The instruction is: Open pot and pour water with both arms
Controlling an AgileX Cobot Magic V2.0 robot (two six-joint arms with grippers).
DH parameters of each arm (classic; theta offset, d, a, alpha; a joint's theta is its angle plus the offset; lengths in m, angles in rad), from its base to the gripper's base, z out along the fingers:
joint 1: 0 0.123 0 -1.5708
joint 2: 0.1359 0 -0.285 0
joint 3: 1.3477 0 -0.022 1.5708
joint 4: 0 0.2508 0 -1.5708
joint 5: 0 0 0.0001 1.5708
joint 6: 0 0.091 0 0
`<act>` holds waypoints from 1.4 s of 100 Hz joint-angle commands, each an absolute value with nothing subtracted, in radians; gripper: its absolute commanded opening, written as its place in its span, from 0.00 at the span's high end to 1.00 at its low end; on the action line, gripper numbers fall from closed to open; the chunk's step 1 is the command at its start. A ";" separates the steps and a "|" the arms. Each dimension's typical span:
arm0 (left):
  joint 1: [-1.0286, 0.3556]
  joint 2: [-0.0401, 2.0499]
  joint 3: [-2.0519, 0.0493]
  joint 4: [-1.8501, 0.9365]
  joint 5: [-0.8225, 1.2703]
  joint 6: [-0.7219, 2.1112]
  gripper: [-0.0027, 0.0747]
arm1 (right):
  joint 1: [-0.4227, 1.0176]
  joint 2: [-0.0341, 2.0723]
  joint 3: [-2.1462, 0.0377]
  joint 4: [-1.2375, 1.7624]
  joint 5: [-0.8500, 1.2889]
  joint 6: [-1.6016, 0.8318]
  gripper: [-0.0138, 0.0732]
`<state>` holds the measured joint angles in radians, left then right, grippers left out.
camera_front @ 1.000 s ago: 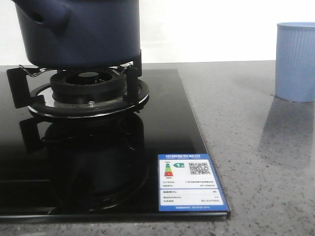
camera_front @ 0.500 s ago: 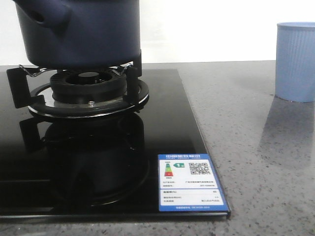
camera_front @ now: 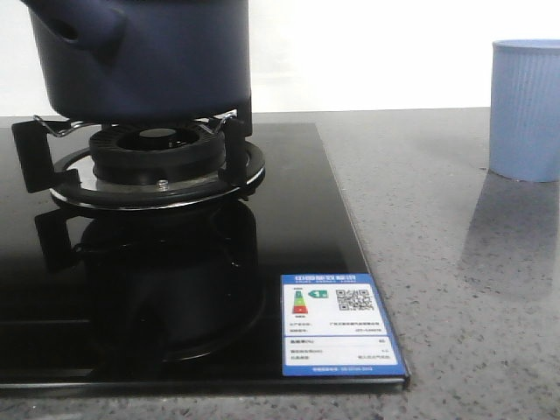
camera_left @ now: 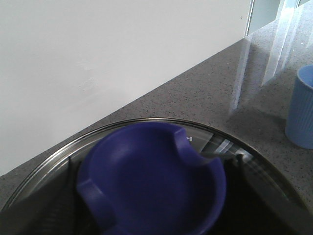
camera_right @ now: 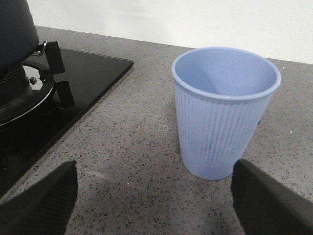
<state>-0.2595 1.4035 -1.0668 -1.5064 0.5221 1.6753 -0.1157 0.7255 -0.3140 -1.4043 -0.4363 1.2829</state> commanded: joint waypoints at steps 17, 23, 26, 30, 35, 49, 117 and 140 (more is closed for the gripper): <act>-0.261 1.347 -1.093 -1.533 0.541 1.676 0.24 | -0.120 0.721 -0.338 -1.383 -0.456 1.282 0.18; -0.261 1.327 -1.095 -1.533 0.537 1.676 0.24 | -0.120 0.721 -0.338 -1.383 -0.456 1.282 0.18; -0.261 1.313 -1.096 -1.533 0.533 1.676 0.24 | -0.120 0.721 -0.338 -1.383 -0.456 1.282 0.18; -0.259 1.298 -1.096 -1.533 0.531 1.676 0.24 | -0.120 0.721 -0.338 -1.383 -0.456 1.282 0.18; -0.248 1.276 -1.096 -1.533 0.529 1.676 0.24 | -0.120 0.721 -0.338 -1.383 -0.456 1.282 0.18; -0.186 1.214 -1.096 -1.533 0.528 1.674 0.24 | -0.120 0.721 -0.338 -1.383 -0.460 1.282 0.18; 0.031 0.986 -1.094 -1.533 0.534 1.486 0.99 | -0.120 0.727 -0.649 -1.317 -0.755 1.282 0.91; 0.031 0.940 -1.072 -1.505 0.478 1.488 0.99 | -0.120 0.719 -0.757 -1.228 -0.693 1.282 0.91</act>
<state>0.0275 0.9796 -1.0617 -1.4882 0.5287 1.4988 -0.1157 0.7295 -0.7085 -1.3121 -0.7226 1.2829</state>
